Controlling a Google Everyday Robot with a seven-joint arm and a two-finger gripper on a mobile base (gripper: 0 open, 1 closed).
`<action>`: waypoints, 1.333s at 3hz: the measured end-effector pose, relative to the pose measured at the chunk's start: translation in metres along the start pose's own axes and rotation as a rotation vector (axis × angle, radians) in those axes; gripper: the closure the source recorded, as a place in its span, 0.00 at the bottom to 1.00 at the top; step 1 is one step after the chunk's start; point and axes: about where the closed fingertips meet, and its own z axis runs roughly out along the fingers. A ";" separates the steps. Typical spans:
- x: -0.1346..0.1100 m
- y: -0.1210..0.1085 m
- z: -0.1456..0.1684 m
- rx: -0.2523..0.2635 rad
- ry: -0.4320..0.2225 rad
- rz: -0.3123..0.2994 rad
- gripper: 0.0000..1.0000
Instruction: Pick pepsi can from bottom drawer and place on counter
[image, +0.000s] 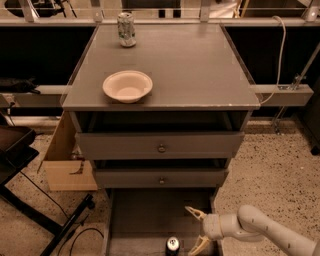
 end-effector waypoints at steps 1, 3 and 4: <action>0.036 0.012 0.027 -0.033 0.025 0.010 0.00; 0.080 0.027 0.068 -0.079 0.047 0.052 0.00; 0.091 0.033 0.083 -0.096 0.046 0.091 0.19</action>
Offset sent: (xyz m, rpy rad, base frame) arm -0.0189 0.0273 -0.1213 -0.0717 0.0835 0.0590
